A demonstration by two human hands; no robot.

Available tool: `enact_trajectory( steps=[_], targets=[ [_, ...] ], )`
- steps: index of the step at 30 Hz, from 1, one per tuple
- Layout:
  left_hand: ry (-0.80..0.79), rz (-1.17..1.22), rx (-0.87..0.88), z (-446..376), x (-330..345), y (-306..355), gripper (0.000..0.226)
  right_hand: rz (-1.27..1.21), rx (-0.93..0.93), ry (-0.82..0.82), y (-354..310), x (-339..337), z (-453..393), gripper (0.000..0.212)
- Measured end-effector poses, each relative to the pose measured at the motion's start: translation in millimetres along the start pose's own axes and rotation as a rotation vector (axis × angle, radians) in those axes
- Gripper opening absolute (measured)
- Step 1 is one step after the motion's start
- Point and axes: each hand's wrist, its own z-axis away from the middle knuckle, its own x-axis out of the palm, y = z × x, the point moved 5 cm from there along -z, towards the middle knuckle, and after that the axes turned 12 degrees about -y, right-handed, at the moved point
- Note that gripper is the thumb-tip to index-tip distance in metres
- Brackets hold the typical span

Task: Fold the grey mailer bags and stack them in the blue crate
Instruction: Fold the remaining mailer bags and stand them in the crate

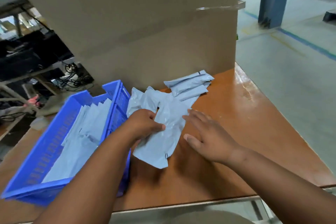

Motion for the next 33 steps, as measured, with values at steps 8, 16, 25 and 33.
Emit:
enact_trajectory(
  steps=[8, 16, 25, 33],
  targets=[
    [0.245, 0.126, -0.119, 80.5, -117.6, -107.4, 0.039, -0.026, -0.29, -0.117, -179.8, 25.6, -111.4, 0.077],
    [0.41, 0.131, -0.252, 110.6, -178.8, -222.2, 0.033, 0.099, -0.448, -0.257, -288.7, 68.8, -187.2, 0.063],
    [-0.108, -0.146, -0.393, 51.8, -113.6, -283.3, 0.045, 0.694, -0.28, -0.7, -335.1, 110.1, -254.6, 0.046],
    [-0.3, -0.307, -0.386, 20.9, -91.7, -310.7, 0.032, 0.844, -0.027, -1.314, -306.8, 235.1, -267.9, 0.045]
  ],
)
